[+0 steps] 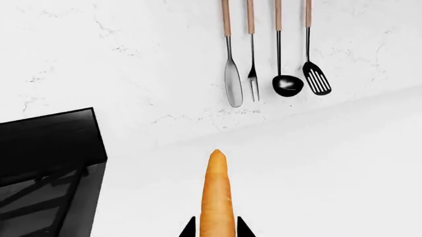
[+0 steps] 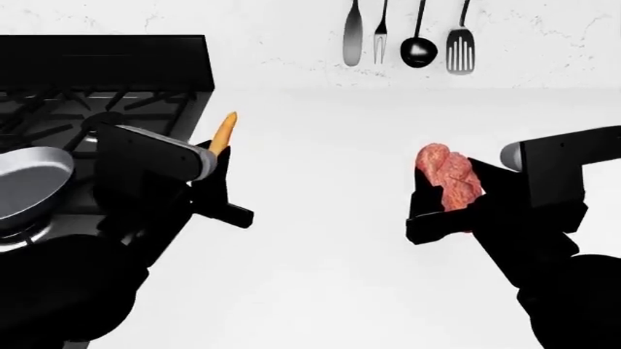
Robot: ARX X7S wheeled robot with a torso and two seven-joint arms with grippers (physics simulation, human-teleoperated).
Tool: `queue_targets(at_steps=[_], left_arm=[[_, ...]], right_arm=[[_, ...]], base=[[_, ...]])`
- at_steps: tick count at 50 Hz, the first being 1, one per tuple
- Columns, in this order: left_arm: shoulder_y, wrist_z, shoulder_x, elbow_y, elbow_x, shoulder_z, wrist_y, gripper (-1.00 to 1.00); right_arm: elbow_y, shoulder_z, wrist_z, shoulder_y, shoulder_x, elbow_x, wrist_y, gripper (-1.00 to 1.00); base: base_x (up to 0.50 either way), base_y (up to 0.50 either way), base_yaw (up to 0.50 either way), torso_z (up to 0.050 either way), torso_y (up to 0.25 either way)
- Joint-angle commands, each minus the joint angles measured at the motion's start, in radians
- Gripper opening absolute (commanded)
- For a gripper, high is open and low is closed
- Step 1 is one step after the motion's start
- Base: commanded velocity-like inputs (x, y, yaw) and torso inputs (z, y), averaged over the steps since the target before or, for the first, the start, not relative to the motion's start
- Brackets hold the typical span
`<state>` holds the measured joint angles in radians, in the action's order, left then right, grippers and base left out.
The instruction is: Place both pans onto different burners. Then place the carrot and the steak on different pans.
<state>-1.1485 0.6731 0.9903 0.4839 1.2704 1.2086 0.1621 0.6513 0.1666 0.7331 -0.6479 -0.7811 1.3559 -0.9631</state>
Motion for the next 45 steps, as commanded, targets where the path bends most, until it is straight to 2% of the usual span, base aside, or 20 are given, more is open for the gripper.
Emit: queue_targets(at_steps=[1, 5, 45], left_arm=[[0.021, 0.045, 0.063, 0.077, -0.017, -0.018, -0.033, -1.00], [0.008, 0.054, 0.074, 0.087, -0.010, -0.029, -0.030, -1.00], [-0.007, 0.091, 0.109, 0.098, 0.018, -0.073, -0.052, -1.00]], right_arm=[[0.012, -0.007, 0.003, -0.016, 0.007, -0.010, 0.000, -1.00], [0.015, -0.004, -0.003, -0.016, 0.005, -0.021, 0.002, -1.00], [0.010, 0.001, 0.017, -0.047, 0.006, 0.002, 0.003, -1.00]], base=[[0.00, 0.00, 0.00, 0.000, 0.000], [0.00, 0.09, 0.00, 0.000, 0.000], [0.00, 0.50, 0.00, 0.000, 0.000]])
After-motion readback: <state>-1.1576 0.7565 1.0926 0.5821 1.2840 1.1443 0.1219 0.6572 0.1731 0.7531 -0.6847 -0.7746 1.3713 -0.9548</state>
